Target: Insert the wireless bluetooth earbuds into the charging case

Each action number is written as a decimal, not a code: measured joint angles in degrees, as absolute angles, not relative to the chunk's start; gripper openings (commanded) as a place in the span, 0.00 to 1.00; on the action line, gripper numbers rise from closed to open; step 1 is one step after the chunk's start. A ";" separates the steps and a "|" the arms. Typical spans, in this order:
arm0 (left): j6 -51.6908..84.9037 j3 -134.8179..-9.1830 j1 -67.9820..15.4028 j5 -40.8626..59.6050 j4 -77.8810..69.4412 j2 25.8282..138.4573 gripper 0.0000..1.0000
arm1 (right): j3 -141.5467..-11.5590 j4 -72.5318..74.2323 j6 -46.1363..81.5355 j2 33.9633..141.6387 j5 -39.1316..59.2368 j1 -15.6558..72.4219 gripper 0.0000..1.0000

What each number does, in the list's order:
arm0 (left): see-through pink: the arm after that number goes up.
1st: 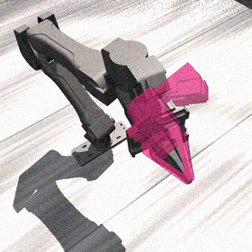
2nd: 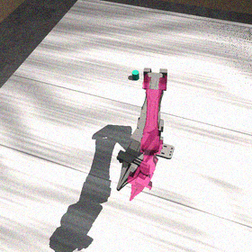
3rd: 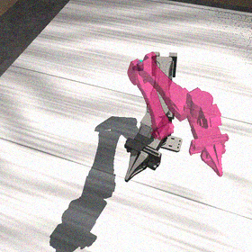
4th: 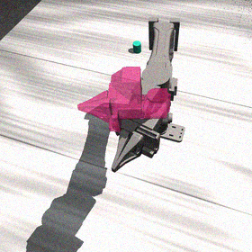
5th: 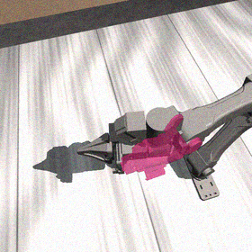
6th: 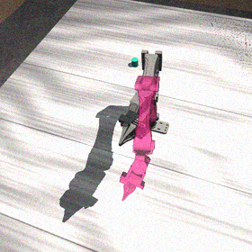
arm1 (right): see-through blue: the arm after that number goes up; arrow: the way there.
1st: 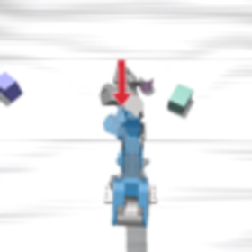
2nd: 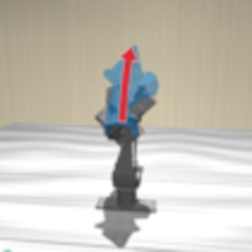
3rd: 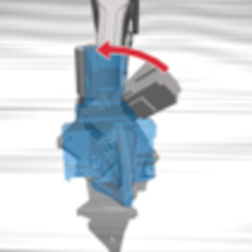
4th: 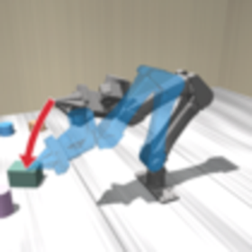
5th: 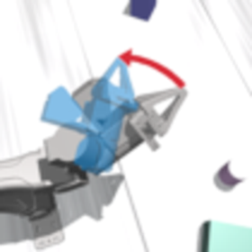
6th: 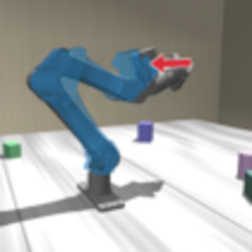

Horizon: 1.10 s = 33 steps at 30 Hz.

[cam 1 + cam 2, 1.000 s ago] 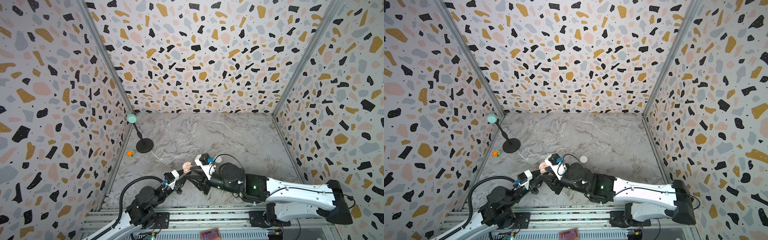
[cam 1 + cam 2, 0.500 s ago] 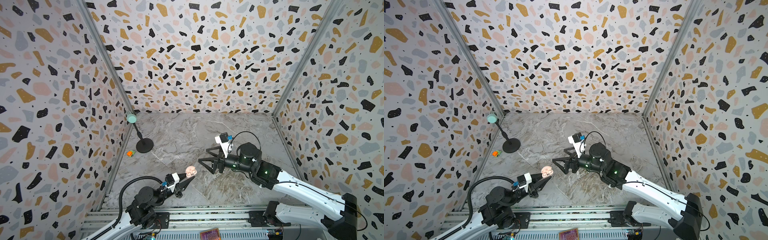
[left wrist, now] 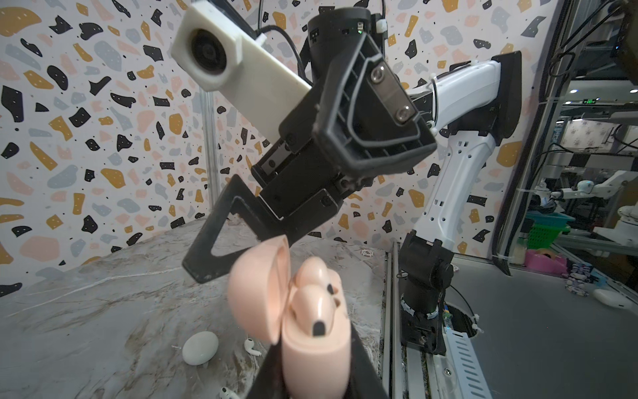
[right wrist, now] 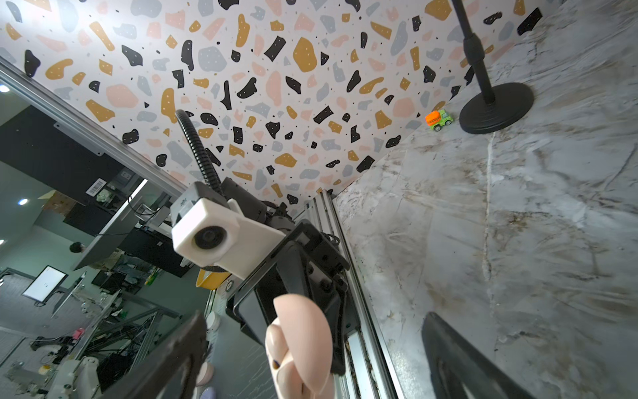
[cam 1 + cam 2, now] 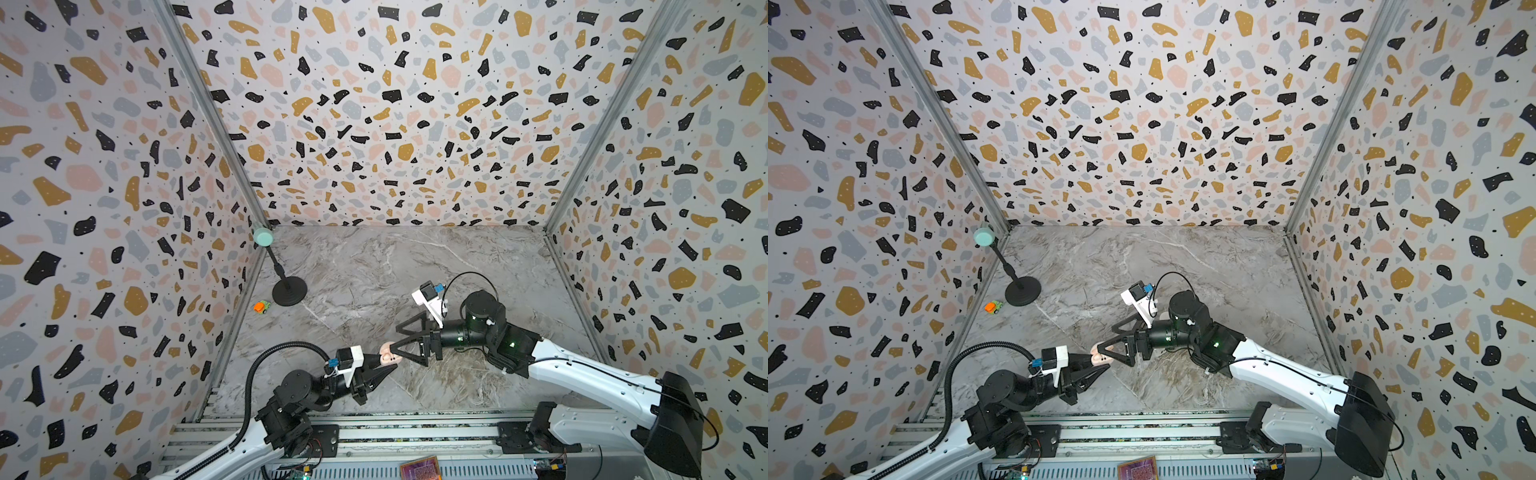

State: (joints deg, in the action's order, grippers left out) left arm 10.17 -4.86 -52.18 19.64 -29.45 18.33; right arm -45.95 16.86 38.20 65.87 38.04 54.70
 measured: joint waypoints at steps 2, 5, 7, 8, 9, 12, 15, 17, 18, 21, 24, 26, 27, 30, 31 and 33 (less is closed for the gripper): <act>10.59 -4.86 -52.21 19.86 -29.85 18.35 0.00 | -45.54 18.11 38.87 65.95 39.31 54.70 0.97; 11.25 -4.86 -52.21 20.34 -30.13 18.37 0.00 | -44.73 20.29 39.77 65.95 40.82 54.70 0.97; 11.44 -4.86 -52.18 20.51 -30.13 18.37 0.00 | -44.03 21.56 40.18 65.95 41.54 54.72 0.97; 11.49 -4.86 -52.18 20.53 -30.13 18.39 0.00 | -43.75 21.98 40.42 65.95 41.87 54.72 0.97; 11.55 -4.86 -52.18 20.53 -30.13 18.39 0.00 | -43.46 22.44 40.69 65.95 42.22 54.72 0.97; 11.62 -4.86 -52.18 20.53 -30.13 18.41 0.00 | -43.13 23.42 41.10 65.95 43.09 54.83 0.97; 11.64 -4.86 -52.18 20.53 -30.13 18.59 0.00 | -43.05 24.80 41.36 65.95 43.81 55.20 0.97; 11.66 -4.86 -52.18 20.53 -30.13 18.76 0.00 | -42.96 25.67 41.50 65.95 44.27 55.59 0.96; 11.68 -4.86 -52.18 20.53 -30.13 18.81 0.00 | -42.89 25.98 41.52 65.95 44.40 55.83 0.96; 11.84 -4.86 -52.18 20.51 -30.13 19.09 0.00 | -42.81 26.52 41.52 65.95 44.97 56.38 0.96; 11.97 -4.86 -52.21 20.53 -30.13 19.38 0.00 | -42.81 26.68 41.47 65.89 45.67 56.95 0.96; 12.21 -4.86 -52.21 20.51 -30.15 19.38 0.00 | -42.81 26.61 41.28 65.73 45.87 57.19 0.95; 12.27 -4.89 -52.23 20.53 -30.17 19.38 0.00 | -42.81 26.50 41.04 65.54 45.84 57.41 0.95; 12.69 -5.02 -52.36 20.49 -30.17 19.68 0.00 | -42.81 25.61 40.16 63.99 45.91 58.39 0.95; 12.80 -5.08 -52.47 20.75 -30.35 19.88 0.00 | -42.83 24.97 39.66 63.11 45.74 58.83 0.95; 12.93 -5.45 -52.84 21.45 -30.76 20.23 0.00 | -43.03 23.81 38.81 61.56 45.52 59.37 0.94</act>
